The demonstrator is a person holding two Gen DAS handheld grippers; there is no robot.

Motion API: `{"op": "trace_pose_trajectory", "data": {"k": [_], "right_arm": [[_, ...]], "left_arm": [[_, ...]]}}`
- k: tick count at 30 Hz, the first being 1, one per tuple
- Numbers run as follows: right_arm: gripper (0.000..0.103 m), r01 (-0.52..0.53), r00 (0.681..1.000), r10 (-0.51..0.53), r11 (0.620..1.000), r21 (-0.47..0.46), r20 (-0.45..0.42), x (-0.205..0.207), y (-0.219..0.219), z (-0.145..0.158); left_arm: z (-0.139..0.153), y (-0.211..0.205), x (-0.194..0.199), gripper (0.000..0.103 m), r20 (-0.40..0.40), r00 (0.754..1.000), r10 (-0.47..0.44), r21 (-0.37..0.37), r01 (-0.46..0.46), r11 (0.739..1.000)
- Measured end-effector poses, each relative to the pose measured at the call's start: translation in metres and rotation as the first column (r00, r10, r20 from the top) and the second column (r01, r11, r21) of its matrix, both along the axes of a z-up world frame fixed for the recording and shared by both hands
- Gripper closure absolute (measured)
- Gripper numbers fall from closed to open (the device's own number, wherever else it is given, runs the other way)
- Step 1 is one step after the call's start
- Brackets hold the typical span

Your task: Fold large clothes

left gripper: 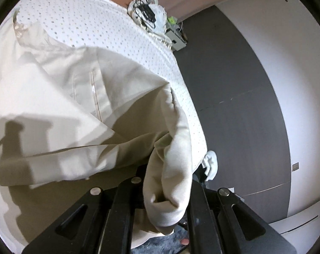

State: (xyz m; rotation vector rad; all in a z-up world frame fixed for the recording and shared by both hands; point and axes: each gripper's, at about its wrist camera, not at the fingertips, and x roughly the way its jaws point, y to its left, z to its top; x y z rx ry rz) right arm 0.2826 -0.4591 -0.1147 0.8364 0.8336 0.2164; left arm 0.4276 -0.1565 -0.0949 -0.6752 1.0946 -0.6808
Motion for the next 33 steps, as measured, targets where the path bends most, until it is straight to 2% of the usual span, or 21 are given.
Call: {"op": "trace_pose_trajectory", "data": {"k": [10, 14, 17, 18, 20, 21, 22, 26, 30, 33], "right_arm": [[0.030, 0.062, 0.998, -0.062, 0.998, 0.026, 0.006, -0.031, -0.029, 0.007], [0.030, 0.052, 0.999, -0.052, 0.999, 0.017, -0.002, -0.035, -0.028, 0.005], [0.030, 0.042, 0.999, -0.042, 0.999, 0.004, -0.001, -0.038, -0.027, 0.008], [0.030, 0.043, 0.999, -0.043, 0.999, -0.001, -0.001, -0.038, -0.028, 0.009], [0.030, 0.044, 0.999, -0.044, 0.999, -0.003, 0.000, -0.038, -0.029, 0.011], [0.030, 0.044, 0.999, -0.044, 0.999, -0.001, 0.001, -0.039, -0.029, 0.012], [0.030, 0.041, 0.999, -0.041, 0.999, 0.000, 0.004, -0.038, -0.028, 0.013], [0.030, 0.016, 1.000, -0.016, 1.000, -0.011, 0.021, -0.032, -0.019, 0.017], [0.030, -0.005, 0.999, 0.007, 0.999, -0.046, 0.045, -0.026, -0.006, 0.024], [0.030, -0.013, 0.999, 0.018, 0.994, -0.104, 0.046, -0.019, 0.004, 0.028]], "left_arm": [[0.004, -0.050, -0.014, 0.095, 0.022, 0.990, -0.140, 0.098, 0.137, 0.986], [-0.022, -0.066, 0.005, 0.095, -0.073, 0.987, -0.146, 0.164, 0.157, 0.974], [-0.047, -0.071, 0.012, 0.090, -0.196, 0.973, -0.125, 0.136, 0.153, 0.979], [-0.050, -0.069, 0.012, 0.081, -0.203, 0.972, -0.120, 0.122, 0.147, 0.982], [-0.051, -0.066, 0.010, 0.050, -0.202, 0.970, -0.134, 0.065, 0.150, 0.987], [-0.047, -0.066, 0.007, 0.016, -0.204, 0.968, -0.145, 0.044, 0.157, 0.987], [-0.044, -0.064, 0.006, 0.000, -0.199, 0.969, -0.149, 0.029, 0.158, 0.987], [-0.021, -0.038, 0.003, 0.000, -0.142, 0.982, -0.128, 0.033, 0.134, 0.990], [-0.004, -0.007, 0.015, 0.000, -0.071, 0.996, -0.062, 0.122, 0.071, 0.990], [0.003, 0.041, 0.002, 0.000, -0.031, 0.999, -0.009, 0.172, 0.014, 0.985]]}}
